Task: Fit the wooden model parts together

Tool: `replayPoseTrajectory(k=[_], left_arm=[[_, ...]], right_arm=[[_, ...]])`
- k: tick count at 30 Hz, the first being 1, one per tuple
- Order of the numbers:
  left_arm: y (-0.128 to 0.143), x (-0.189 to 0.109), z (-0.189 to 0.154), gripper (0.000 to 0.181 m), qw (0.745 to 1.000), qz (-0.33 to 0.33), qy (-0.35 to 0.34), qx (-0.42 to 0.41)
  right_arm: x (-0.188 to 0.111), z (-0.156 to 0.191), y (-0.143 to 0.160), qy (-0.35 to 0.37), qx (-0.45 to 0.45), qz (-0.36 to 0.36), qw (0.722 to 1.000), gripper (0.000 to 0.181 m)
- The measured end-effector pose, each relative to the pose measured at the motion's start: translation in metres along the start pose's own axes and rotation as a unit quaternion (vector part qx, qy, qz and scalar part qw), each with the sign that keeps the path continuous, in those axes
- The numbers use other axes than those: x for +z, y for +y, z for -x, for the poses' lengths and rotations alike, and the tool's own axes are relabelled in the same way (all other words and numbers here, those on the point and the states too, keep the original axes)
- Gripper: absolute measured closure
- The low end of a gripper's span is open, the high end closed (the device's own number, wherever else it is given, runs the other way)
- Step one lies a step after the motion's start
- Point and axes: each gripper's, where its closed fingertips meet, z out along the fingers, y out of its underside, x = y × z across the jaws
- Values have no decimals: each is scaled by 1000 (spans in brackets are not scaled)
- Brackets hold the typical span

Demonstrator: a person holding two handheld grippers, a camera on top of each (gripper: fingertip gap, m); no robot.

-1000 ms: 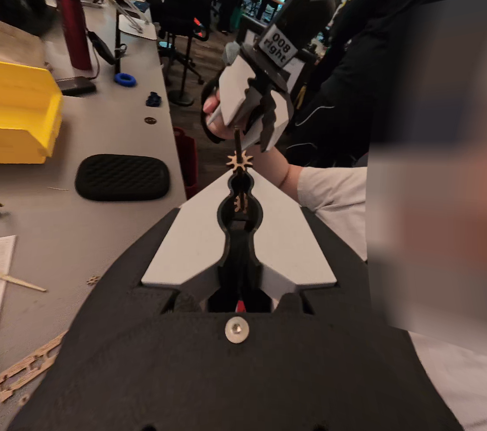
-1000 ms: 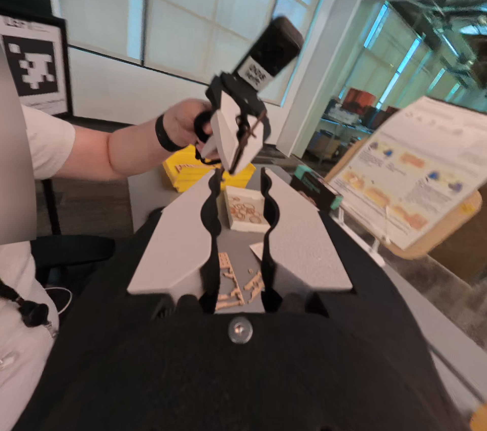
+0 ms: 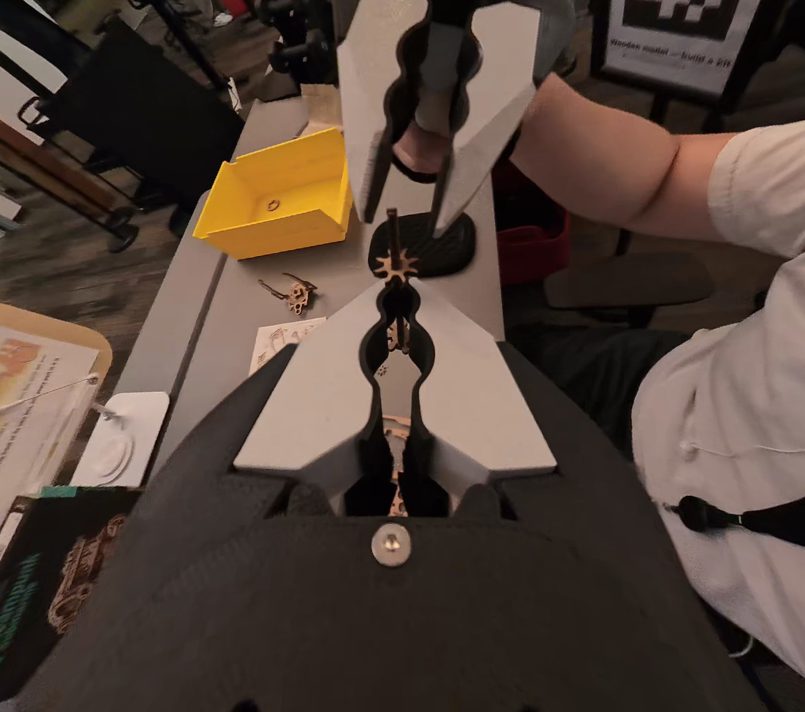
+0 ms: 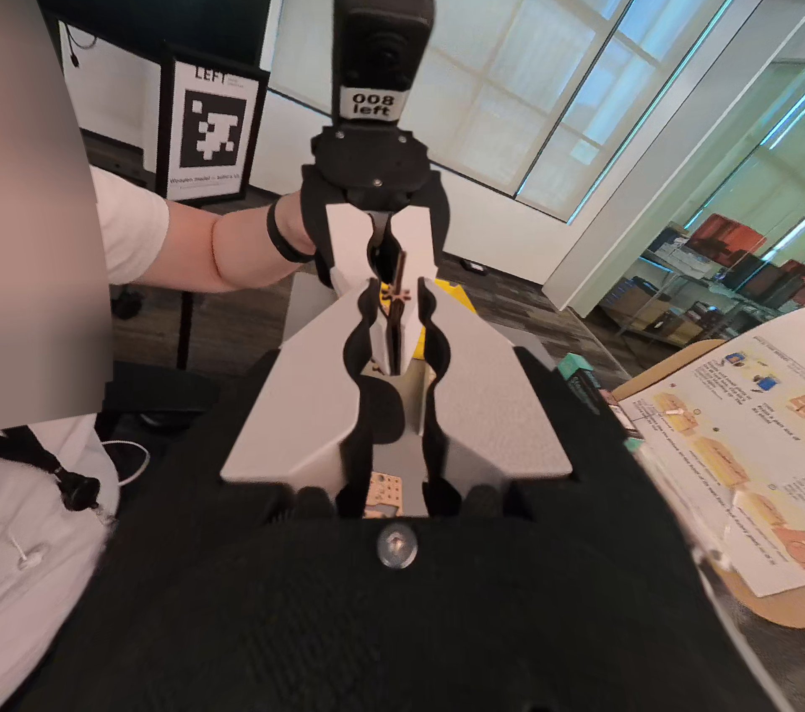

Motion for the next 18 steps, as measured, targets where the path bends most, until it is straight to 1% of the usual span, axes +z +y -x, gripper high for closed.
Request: replayPoseTrajectory(k=[3, 4, 5, 7, 9, 11, 14, 16, 18], left_arm=[[1, 1, -2, 181, 1000, 4, 2, -4], [0, 1, -2, 181, 1000, 1, 6, -14], [0, 1, -2, 181, 1000, -3, 12, -24], [-1, 0, -3, 181, 999, -9, 29, -44], [1, 1, 0, 181, 998, -8, 31, -52], [5, 2, 1, 181, 998, -6, 30, -53], [7, 3, 0, 181, 996, -15, 49, -77], [12, 5, 2, 181, 994, -17, 54, -90], [22, 10, 4, 181, 995, -7, 54, -89]], right_arm=[[2, -4, -4, -9, 44, -13, 999, 172], [4, -3, -3, -16, 50, -10, 999, 172], [5, -1, 0, -25, 53, -2, 998, 172], [8, -4, 6, -20, 54, 13, 998, 172], [11, -4, 10, -20, 62, 18, 998, 173], [13, -3, 14, -29, 84, 25, 996, 177], [17, -4, 18, -47, 122, 25, 991, 179], [20, -5, 23, -51, 141, 31, 988, 180], [23, -6, 33, -49, 134, 52, 988, 180]])
